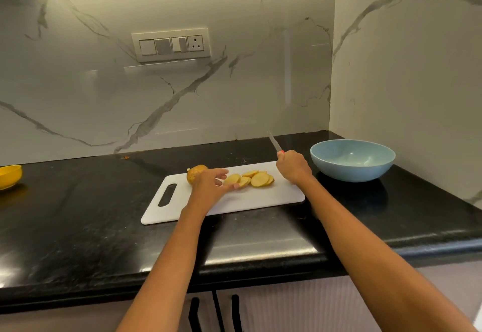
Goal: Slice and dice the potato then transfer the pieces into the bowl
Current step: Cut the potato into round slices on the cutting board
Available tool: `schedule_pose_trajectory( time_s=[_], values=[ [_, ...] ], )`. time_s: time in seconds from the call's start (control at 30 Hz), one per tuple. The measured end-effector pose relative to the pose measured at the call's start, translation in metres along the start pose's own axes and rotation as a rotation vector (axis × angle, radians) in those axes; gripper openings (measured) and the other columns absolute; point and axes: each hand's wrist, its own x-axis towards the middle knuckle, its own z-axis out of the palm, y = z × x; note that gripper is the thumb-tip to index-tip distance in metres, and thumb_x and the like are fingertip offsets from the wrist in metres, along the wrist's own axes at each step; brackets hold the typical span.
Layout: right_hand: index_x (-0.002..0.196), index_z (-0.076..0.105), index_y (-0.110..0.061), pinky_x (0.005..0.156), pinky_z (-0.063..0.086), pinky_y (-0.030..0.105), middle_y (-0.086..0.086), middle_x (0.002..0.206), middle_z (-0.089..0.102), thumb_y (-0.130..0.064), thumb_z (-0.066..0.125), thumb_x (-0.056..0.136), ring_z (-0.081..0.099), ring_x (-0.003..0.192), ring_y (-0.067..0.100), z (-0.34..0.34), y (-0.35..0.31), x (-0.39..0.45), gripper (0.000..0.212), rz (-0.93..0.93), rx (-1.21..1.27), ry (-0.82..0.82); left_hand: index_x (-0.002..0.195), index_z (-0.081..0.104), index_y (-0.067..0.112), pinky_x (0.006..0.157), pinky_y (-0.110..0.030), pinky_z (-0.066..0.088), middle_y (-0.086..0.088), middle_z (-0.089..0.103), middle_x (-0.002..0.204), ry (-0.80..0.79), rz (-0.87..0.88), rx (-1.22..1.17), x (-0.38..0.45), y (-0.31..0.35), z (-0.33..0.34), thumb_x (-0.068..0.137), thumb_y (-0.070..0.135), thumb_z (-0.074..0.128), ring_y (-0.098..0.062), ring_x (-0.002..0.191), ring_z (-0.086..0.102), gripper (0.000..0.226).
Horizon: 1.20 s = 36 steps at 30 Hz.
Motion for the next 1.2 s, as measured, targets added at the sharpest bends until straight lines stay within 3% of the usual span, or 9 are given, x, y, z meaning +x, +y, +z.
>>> schedule_pose_trajectory(
  time_s=[0.17, 0.27, 0.33, 0.43, 0.73, 0.87, 0.97, 1.13, 1.2],
  values=[
    [0.102, 0.054, -0.001, 0.052, 0.039, 0.022, 0.005, 0.077, 0.05, -0.031, 0.054, 0.093, 0.043, 0.058, 0.011, -0.01, 0.003, 0.005, 0.031, 0.016, 0.094, -0.202, 0.118, 0.063, 0.007, 0.075, -0.022, 0.041, -0.008, 0.063, 0.116, -0.024, -0.021, 0.118, 0.004, 0.002, 0.006, 0.071, 0.027, 0.08, -0.013, 0.087, 0.055, 0.054],
    [0.086, 0.046, -0.009, 0.052, 0.038, 0.019, 0.005, 0.076, 0.045, -0.02, 0.074, 0.08, 0.042, 0.059, 0.009, -0.019, 0.002, -0.001, 0.03, 0.014, 0.005, -0.374, 0.116, 0.065, 0.009, 0.075, -0.022, 0.041, -0.007, 0.064, 0.117, -0.038, -0.04, 0.15, 0.011, 0.003, 0.007, 0.073, 0.027, 0.078, -0.012, 0.085, 0.055, 0.048],
    [0.091, 0.046, -0.009, 0.061, 0.045, 0.022, 0.006, 0.083, 0.048, -0.014, 0.077, 0.075, 0.048, 0.068, 0.012, -0.017, 0.0, -0.003, 0.035, -0.016, -0.024, -0.417, 0.116, 0.066, 0.01, 0.073, -0.022, 0.041, -0.007, 0.065, 0.116, -0.056, -0.034, 0.169, 0.015, 0.005, 0.007, 0.073, 0.026, 0.078, -0.014, 0.087, 0.056, 0.048],
    [0.101, 0.047, -0.008, 0.072, 0.05, 0.029, 0.009, 0.097, 0.052, -0.012, 0.076, 0.076, 0.055, 0.084, 0.02, -0.008, 0.001, 0.0, 0.038, -0.057, -0.067, -0.371, 0.117, 0.065, 0.01, 0.076, -0.024, 0.045, -0.008, 0.065, 0.115, -0.089, -0.038, 0.2, 0.024, 0.01, 0.01, 0.073, 0.025, 0.078, -0.02, 0.096, 0.06, 0.048],
    [0.116, 0.052, -0.005, 0.084, 0.05, 0.032, 0.009, 0.101, 0.054, -0.012, 0.069, 0.082, 0.055, 0.09, 0.02, -0.001, 0.013, 0.018, 0.038, -0.042, -0.073, -0.197, 0.116, 0.066, 0.008, 0.08, -0.025, 0.045, -0.01, 0.064, 0.117, -0.077, 0.002, 0.182, 0.044, 0.021, 0.031, 0.075, 0.023, 0.076, -0.021, 0.098, 0.06, 0.044],
    [0.112, 0.053, -0.004, 0.076, 0.049, 0.029, 0.008, 0.099, 0.054, -0.009, 0.066, 0.084, 0.054, 0.087, 0.018, -0.003, 0.012, 0.019, 0.032, -0.053, -0.058, -0.177, 0.121, 0.062, 0.009, 0.079, -0.024, 0.045, -0.009, 0.064, 0.118, -0.059, 0.016, 0.19, 0.044, 0.02, 0.031, 0.075, 0.025, 0.076, -0.019, 0.097, 0.06, 0.05],
    [0.103, 0.057, -0.002, 0.078, 0.048, 0.031, 0.007, 0.089, 0.053, -0.004, 0.06, 0.084, 0.053, 0.083, 0.017, -0.006, 0.01, 0.018, 0.019, -0.116, 0.02, -0.084, 0.125, 0.059, 0.013, 0.09, -0.033, 0.049, -0.008, 0.06, 0.124, -0.043, -0.018, 0.238, 0.044, 0.016, 0.019, 0.081, 0.023, 0.071, -0.021, 0.106, 0.059, 0.047],
    [0.105, 0.057, -0.006, 0.074, 0.043, 0.025, 0.006, 0.093, 0.057, -0.009, 0.057, 0.089, 0.053, 0.081, 0.014, -0.002, 0.008, 0.016, 0.016, -0.218, -0.011, 0.06, 0.124, 0.06, 0.014, 0.097, -0.041, 0.038, -0.011, 0.058, 0.127, 0.257, -0.084, 0.387, 0.031, -0.005, -0.024, 0.087, 0.015, 0.062, -0.029, 0.119, 0.049, 0.037],
    [0.107, 0.057, -0.006, 0.072, 0.043, 0.025, 0.004, 0.09, 0.056, -0.01, 0.056, 0.091, 0.053, 0.079, 0.014, 0.001, 0.006, 0.015, 0.017, -0.24, -0.032, 0.053, 0.126, 0.057, 0.014, 0.099, -0.044, 0.038, -0.011, 0.056, 0.129, 0.229, -0.188, 0.347, 0.026, -0.017, -0.036, 0.084, 0.022, 0.068, -0.031, 0.122, 0.046, 0.045]
  ],
)
